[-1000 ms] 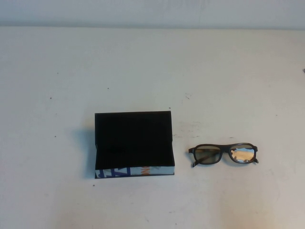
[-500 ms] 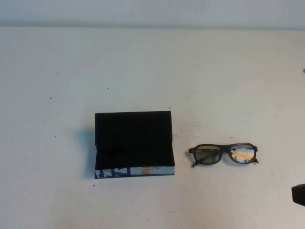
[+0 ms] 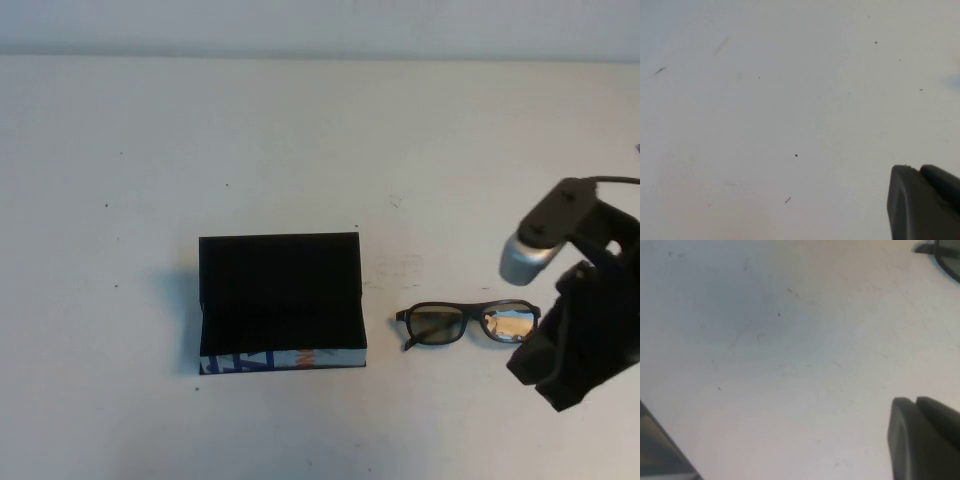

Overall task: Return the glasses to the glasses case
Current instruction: Pick up the glasses from the table

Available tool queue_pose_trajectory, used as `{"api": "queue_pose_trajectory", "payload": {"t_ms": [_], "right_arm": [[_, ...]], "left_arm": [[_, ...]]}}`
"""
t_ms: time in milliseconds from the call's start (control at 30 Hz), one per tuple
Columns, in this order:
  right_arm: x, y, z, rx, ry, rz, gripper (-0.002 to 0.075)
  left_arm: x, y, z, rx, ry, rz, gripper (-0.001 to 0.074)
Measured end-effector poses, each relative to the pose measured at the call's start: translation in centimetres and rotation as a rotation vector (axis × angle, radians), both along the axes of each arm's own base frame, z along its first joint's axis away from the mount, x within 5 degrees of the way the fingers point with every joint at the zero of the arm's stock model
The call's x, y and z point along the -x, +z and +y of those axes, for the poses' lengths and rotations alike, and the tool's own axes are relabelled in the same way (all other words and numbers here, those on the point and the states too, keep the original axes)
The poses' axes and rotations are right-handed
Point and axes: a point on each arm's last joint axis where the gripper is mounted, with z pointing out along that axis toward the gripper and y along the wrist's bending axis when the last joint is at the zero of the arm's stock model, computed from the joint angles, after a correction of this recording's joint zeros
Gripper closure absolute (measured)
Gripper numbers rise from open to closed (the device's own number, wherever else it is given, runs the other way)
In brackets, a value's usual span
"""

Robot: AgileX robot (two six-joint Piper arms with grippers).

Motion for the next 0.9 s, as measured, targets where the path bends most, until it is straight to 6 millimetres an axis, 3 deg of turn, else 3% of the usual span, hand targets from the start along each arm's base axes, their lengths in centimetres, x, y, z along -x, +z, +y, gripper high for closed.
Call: {"api": "queue_pose_trajectory", "payload": {"t_ms": [100, 200, 400, 767, 900], "right_arm": [[-1.4, -0.4, 1.4, 0.044, 0.124, -0.004, 0.0700], [-2.6, -1.2, 2.4, 0.091, 0.268, -0.020, 0.0617], [-5.2, -2.4, 2.4, 0.249, 0.443, -0.086, 0.0440], [-8.9, -4.0, 3.3, 0.344, 0.549, -0.203, 0.0384], [-9.9, -5.1, 3.7, 0.347, 0.571, -0.233, 0.0302]], "left_arm": [[0.0, 0.0, 0.0, 0.000, 0.000, 0.002, 0.0736], [0.0, 0.0, 0.0, 0.000, 0.000, 0.002, 0.0736], [0.0, 0.0, 0.0, 0.000, 0.000, 0.002, 0.0736], [0.0, 0.0, 0.0, 0.000, 0.000, 0.002, 0.0736], [0.0, 0.0, 0.0, 0.000, 0.000, 0.002, 0.0736]]}}
